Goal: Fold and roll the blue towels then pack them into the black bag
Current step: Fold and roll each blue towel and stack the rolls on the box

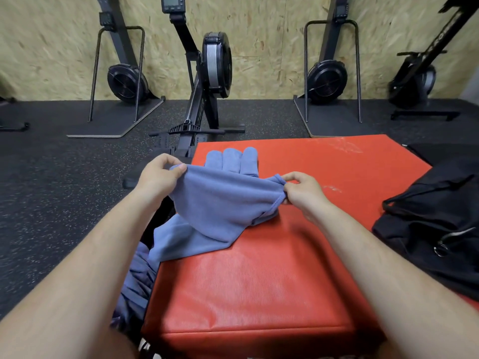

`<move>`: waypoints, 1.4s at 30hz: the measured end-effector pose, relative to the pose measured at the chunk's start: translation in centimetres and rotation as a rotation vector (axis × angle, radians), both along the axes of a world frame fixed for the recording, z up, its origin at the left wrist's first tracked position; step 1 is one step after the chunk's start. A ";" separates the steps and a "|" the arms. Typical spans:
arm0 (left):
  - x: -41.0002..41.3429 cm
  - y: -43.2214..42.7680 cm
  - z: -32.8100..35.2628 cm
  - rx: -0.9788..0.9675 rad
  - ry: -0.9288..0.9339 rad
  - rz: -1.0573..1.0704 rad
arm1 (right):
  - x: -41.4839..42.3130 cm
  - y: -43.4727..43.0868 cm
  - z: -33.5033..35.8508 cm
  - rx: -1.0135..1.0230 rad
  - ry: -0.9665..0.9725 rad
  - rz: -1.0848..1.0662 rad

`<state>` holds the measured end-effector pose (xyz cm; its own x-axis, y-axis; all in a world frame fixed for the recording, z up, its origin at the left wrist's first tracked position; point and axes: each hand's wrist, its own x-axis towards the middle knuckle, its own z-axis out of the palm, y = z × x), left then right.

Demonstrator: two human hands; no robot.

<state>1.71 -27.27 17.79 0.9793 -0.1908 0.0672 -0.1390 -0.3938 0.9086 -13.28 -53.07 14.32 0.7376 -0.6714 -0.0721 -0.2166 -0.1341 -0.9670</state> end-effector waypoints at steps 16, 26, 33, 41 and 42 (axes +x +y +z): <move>0.4 -0.9 -0.1 -0.056 0.011 -0.006 | 1.4 -0.6 -2.8 0.108 0.090 0.014; -0.4 -1.1 0.1 -0.105 0.037 -0.070 | 2.0 0.7 -4.2 -0.228 0.142 0.082; 0.2 0.0 0.8 -0.235 0.126 0.020 | 2.8 0.1 -3.8 -0.319 0.110 0.036; -0.4 2.2 3.2 -0.464 0.300 0.099 | 0.7 -0.6 2.9 0.521 -0.266 0.149; -0.5 2.2 4.2 -0.484 0.284 0.085 | 0.5 -0.8 4.3 0.530 -0.297 0.163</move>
<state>1.25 -25.05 21.94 0.9822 -0.1232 -0.1414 0.1516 0.0774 0.9854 -12.80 -53.92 18.59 0.8670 -0.4781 -0.1406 0.0543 0.3711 -0.9270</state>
